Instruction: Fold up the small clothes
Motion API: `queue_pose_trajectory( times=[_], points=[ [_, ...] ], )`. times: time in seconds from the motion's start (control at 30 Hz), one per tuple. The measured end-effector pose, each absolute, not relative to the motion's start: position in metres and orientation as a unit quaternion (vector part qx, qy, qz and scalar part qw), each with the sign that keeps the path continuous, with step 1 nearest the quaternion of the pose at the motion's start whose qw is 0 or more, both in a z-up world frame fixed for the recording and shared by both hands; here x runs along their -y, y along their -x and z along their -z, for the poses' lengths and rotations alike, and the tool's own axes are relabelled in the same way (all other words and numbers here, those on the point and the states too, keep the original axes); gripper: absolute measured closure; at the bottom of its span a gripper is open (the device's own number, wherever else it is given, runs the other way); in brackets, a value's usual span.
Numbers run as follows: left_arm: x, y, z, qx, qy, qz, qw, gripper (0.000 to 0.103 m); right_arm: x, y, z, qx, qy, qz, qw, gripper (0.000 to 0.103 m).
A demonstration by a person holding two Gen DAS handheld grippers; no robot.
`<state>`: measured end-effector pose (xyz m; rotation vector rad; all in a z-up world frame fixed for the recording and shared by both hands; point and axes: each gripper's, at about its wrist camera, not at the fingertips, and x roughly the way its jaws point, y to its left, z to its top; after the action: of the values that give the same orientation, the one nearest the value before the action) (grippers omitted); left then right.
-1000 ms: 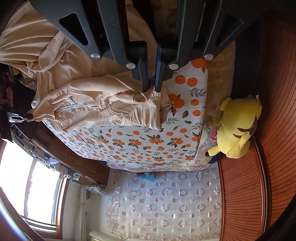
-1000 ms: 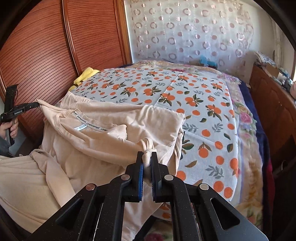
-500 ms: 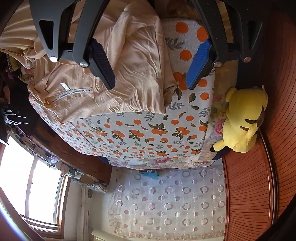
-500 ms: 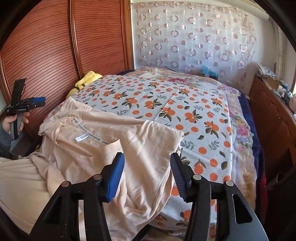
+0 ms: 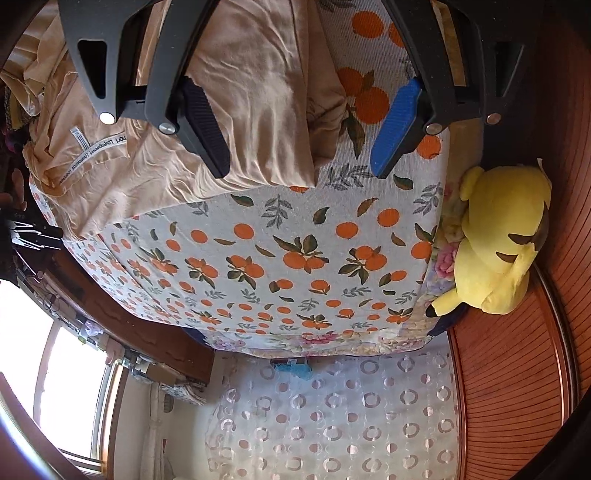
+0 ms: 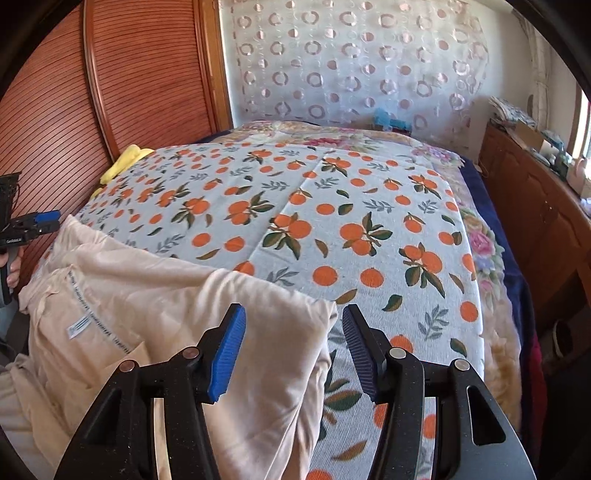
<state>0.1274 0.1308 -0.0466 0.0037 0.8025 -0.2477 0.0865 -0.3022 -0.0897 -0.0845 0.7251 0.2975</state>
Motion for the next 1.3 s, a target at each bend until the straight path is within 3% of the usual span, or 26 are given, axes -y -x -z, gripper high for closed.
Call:
queue_pose_trajectory(
  times=[0.2, 0.33, 0.5, 0.67, 0.73, 0.83, 1.03, 1.3],
  points=[
    [-0.132, -0.142, 0.058, -0.402, 0.007, 0.13, 0.906, 0.024, 0.307, -0.108, 0.106, -0.376, 0.034, -0.129, 0.917, 0.046],
    [-0.134, -0.151, 0.066, -0.416, 0.015, 0.131, 0.9, 0.033, 0.308, -0.116, 0.114, -0.385, 0.02, -0.137, 0.912, 0.046],
    [-0.135, -0.151, 0.078, -0.427, 0.021, 0.137, 0.894, 0.036, 0.306, -0.118, 0.115, -0.38, 0.017, -0.14, 0.914, 0.046],
    [-0.13, -0.143, 0.078, -0.419, 0.006, 0.143, 0.897, 0.055, 0.301, -0.111, 0.12, -0.377, 0.023, -0.158, 0.912, 0.046],
    [-0.128, -0.142, 0.077, -0.419, 0.003, 0.146, 0.896, 0.074, 0.298, -0.106, 0.121, -0.375, 0.03, -0.167, 0.911, 0.06],
    [-0.127, -0.14, 0.076, -0.425, 0.006, 0.159, 0.891, 0.089, 0.294, -0.1, 0.12, -0.375, 0.034, -0.186, 0.907, 0.092],
    [-0.122, -0.12, 0.034, -0.385, 0.001, 0.174, 0.906, 0.093, 0.291, -0.066, 0.086, -0.313, 0.018, -0.201, 0.928, 0.096],
    [-0.113, -0.063, -0.099, -0.239, -0.006, 0.204, 0.949, 0.093, 0.299, 0.009, -0.025, -0.162, 0.046, -0.207, 0.964, 0.096]
  ],
)
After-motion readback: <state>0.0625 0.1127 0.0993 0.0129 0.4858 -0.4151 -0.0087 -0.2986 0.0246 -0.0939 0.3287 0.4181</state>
